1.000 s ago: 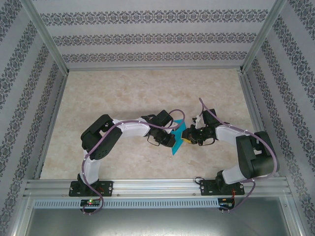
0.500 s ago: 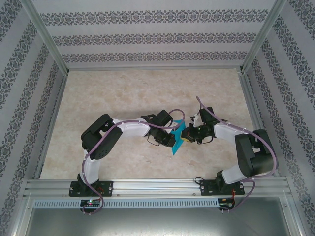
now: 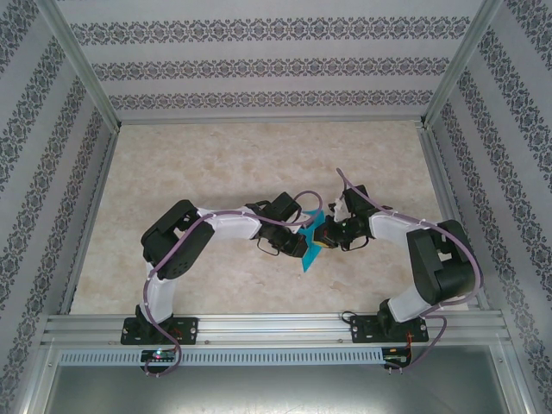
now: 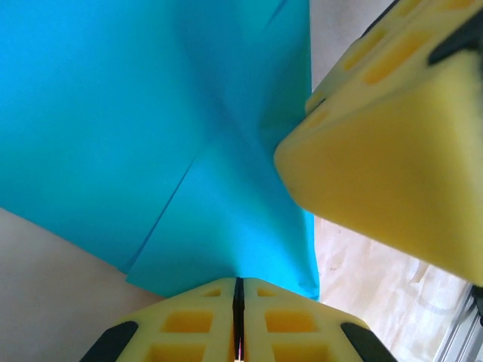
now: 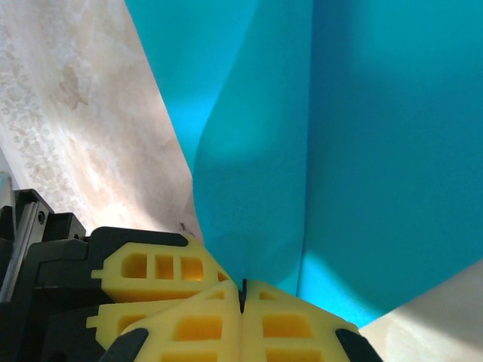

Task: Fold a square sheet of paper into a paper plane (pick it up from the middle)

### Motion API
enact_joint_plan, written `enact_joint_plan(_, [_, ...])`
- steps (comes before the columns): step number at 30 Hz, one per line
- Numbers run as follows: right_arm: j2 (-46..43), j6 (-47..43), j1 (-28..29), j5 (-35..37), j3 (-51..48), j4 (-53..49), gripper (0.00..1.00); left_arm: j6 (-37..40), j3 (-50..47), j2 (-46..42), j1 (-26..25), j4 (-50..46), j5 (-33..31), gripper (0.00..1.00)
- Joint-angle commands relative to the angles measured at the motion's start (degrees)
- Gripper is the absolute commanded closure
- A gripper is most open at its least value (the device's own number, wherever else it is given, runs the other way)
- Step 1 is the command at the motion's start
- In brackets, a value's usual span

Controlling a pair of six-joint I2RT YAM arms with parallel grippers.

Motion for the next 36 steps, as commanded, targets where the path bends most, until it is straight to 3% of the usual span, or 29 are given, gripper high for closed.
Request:
enact_joint_plan(1, [1.4, -0.2, 1.0, -0.2, 1.2, -0.1, 0.96, -1.1, -2.5, 1.5, 1.2, 0.8, -1.9, 0.88])
enact_joint_plan(36, [9.1, 5.6, 3.1, -2.9, 2.2, 9.6, 0.98, -1.1, -5.5, -3.5, 1.8, 2.2, -2.2, 0.91])
